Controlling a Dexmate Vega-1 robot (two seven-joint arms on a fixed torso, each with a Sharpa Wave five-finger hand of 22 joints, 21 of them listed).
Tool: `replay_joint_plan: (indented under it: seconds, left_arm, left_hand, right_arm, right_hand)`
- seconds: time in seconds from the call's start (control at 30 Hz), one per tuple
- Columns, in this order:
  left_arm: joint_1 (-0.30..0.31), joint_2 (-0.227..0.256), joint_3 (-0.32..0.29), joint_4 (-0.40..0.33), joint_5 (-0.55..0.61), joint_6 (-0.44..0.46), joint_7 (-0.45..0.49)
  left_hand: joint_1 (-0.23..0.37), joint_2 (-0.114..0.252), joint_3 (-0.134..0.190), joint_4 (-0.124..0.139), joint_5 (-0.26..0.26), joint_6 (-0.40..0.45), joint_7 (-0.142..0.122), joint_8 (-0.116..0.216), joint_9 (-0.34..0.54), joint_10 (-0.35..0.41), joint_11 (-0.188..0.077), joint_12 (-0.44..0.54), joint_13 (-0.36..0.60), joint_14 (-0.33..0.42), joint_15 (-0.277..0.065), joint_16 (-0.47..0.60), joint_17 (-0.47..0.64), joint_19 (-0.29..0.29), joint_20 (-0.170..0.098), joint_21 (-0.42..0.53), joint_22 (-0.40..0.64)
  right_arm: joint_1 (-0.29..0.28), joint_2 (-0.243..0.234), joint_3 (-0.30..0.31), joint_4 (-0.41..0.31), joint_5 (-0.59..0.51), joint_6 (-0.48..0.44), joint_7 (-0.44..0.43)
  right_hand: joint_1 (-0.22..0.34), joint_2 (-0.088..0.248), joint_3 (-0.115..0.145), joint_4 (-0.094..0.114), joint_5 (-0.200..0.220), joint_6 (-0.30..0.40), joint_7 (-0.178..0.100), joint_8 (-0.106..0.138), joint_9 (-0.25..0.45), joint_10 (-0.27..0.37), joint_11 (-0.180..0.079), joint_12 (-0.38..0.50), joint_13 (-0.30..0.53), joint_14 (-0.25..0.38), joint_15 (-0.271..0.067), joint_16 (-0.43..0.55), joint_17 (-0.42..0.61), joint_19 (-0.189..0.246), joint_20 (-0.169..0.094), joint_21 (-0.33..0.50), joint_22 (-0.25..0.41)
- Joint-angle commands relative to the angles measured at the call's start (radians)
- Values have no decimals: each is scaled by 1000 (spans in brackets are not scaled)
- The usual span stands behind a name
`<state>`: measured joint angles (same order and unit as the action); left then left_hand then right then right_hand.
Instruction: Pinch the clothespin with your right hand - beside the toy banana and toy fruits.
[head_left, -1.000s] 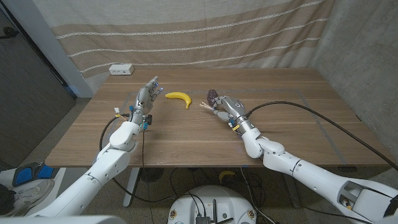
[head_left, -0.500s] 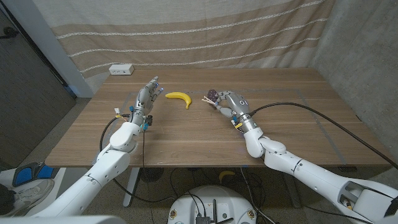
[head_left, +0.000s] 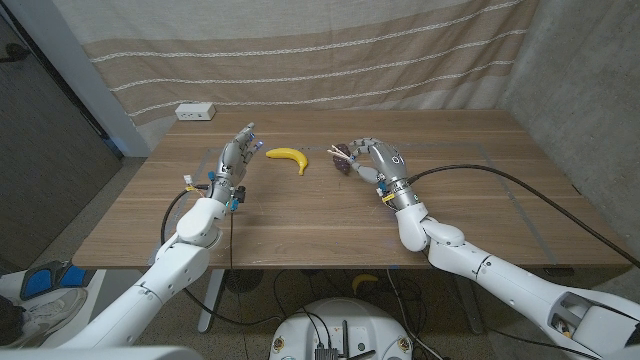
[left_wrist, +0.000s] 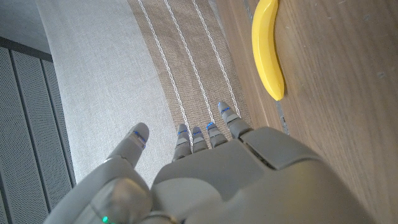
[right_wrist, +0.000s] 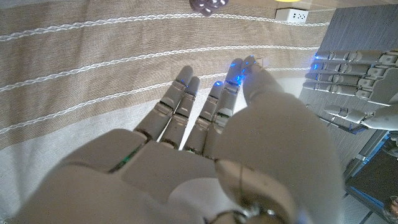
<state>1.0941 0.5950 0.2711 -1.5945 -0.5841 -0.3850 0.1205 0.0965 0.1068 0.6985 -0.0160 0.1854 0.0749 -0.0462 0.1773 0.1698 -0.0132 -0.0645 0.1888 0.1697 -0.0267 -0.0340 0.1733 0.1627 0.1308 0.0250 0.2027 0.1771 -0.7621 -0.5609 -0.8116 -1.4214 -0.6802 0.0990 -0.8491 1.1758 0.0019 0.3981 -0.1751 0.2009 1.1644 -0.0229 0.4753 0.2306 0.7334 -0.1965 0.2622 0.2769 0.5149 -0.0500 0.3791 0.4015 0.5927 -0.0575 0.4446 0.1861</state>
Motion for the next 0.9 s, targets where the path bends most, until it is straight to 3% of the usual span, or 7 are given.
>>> replay_joint_plan:
  seconds: [0.03, 0.9]
  left_arm:
    - [16, 0, -2, -23, 12, -1, 17]
    - [18, -16, 4, -8, 10, -21, 8]
  left_hand:
    - [2, 20, 3, -9, -2, -4, -4, 1, 3, -10, -7, -1, 5, 1, -14, 1, 4, 3, 6, -1, 3]
    - [-1, 19, 0, -19, -2, -7, -5, 1, 3, -9, -4, 0, 5, 0, -13, 1, 4, 3, 6, -1, 3]
  right_arm:
    - [-15, -22, 28, -36, -7, 17, -16]
    - [-28, -73, 82, -115, -59, -32, -12]
  right_hand:
    - [-7, -17, 11, 4, 9, 4, 3, 17, 57, -5, 0, -2, 4, -2, -174, -8, -1, -4, -20, 6, 1]
    - [-28, -30, 31, 9, 24, -3, -20, 32, 77, -13, -6, -10, 13, -8, -174, -31, -5, -13, -18, 3, 1]
